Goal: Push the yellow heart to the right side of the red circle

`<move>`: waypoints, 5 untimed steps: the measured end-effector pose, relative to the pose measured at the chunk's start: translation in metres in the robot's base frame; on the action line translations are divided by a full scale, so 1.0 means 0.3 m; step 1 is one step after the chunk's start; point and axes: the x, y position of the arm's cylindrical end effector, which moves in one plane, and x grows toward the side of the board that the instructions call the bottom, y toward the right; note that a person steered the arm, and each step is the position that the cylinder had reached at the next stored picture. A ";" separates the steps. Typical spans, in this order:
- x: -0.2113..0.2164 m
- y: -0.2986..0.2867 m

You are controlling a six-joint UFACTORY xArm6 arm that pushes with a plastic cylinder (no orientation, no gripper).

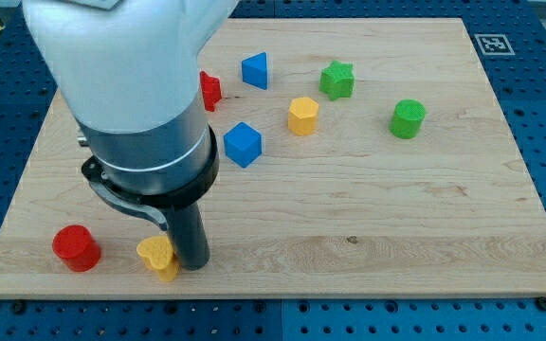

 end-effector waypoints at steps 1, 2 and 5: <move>0.033 0.000; 0.055 0.000; 0.061 -0.130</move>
